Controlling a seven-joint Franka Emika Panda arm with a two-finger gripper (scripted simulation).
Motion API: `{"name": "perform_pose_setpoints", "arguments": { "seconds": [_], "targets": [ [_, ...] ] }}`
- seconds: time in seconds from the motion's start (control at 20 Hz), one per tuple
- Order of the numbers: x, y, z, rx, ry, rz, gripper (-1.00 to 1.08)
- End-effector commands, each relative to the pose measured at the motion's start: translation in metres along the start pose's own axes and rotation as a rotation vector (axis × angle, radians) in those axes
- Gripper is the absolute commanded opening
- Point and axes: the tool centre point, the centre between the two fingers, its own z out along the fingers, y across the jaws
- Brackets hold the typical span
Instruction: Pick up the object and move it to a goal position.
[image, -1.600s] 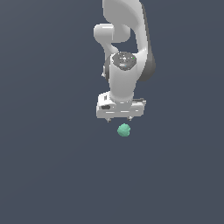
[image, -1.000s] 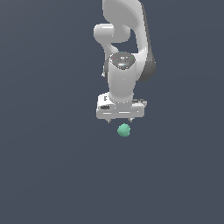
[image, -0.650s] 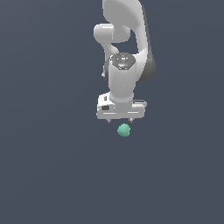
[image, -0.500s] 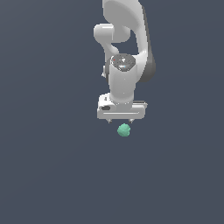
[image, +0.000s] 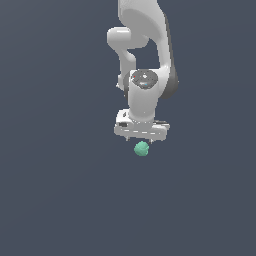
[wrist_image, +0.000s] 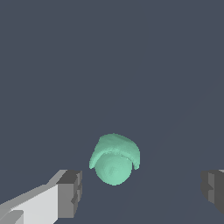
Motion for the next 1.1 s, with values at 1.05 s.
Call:
{"name": "perform_pose_setpoints", "arguments": {
  "seconds": [1.05],
  "targets": [
    [-0.022, -0.014, 0.049, -0.025, -0.013, 0.358, 1.00]
  ]
}}
